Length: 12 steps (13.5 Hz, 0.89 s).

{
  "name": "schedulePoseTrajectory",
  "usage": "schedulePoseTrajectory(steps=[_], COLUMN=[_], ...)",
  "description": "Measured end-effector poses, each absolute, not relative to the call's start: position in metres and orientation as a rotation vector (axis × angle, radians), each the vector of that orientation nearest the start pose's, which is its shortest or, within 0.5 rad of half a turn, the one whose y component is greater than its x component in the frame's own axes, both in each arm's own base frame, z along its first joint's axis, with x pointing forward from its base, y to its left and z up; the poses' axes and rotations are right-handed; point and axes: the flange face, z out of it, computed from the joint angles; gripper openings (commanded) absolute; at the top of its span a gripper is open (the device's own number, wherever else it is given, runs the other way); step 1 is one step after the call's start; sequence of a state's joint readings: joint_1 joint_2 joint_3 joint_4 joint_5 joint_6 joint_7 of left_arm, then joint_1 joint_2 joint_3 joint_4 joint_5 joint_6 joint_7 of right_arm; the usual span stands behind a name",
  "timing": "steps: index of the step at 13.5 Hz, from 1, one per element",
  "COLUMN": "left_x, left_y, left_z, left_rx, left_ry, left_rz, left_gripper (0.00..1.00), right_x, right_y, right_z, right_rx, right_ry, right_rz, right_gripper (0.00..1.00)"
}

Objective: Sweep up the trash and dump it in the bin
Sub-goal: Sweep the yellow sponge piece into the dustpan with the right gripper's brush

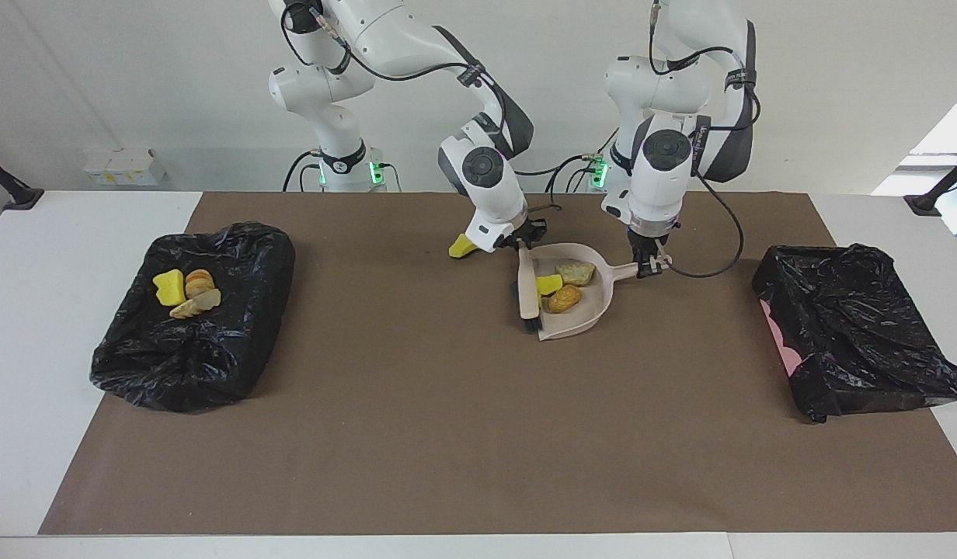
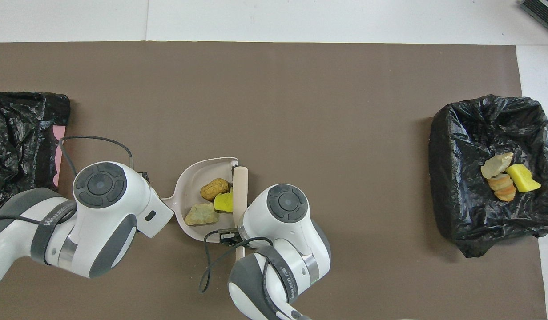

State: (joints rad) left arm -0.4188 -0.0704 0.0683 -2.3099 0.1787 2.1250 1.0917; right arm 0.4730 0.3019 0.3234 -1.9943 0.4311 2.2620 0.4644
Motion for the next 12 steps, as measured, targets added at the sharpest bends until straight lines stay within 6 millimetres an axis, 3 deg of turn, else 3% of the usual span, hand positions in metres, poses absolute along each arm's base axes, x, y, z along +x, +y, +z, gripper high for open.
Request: schedulePoseTrajectory(steps=[3, 7, 9, 12], left_x=[0.462, 0.462, 0.463, 0.464], left_y=[-0.159, -0.159, -0.158, -0.158], left_z=[0.365, 0.365, 0.365, 0.366], left_rx=[-2.177, -2.172, -2.152, -2.123], left_ry=[2.125, 2.129, 2.150, 2.178], left_rz=[0.238, 0.236, 0.233, 0.225], left_gripper=[0.00, 0.00, 0.00, 0.00], right_x=[0.416, 0.421, 0.409, 0.371], right_y=[0.430, 0.398, 0.387, 0.364], right_z=[0.322, 0.340, 0.361, 0.390], right_rx=[-2.803, -2.868, -2.906, -3.000], right_ry=[-0.049, 0.100, 0.185, 0.301], right_rz=[0.463, 0.622, 0.682, 0.744], right_gripper=[0.00, 0.00, 0.00, 0.00])
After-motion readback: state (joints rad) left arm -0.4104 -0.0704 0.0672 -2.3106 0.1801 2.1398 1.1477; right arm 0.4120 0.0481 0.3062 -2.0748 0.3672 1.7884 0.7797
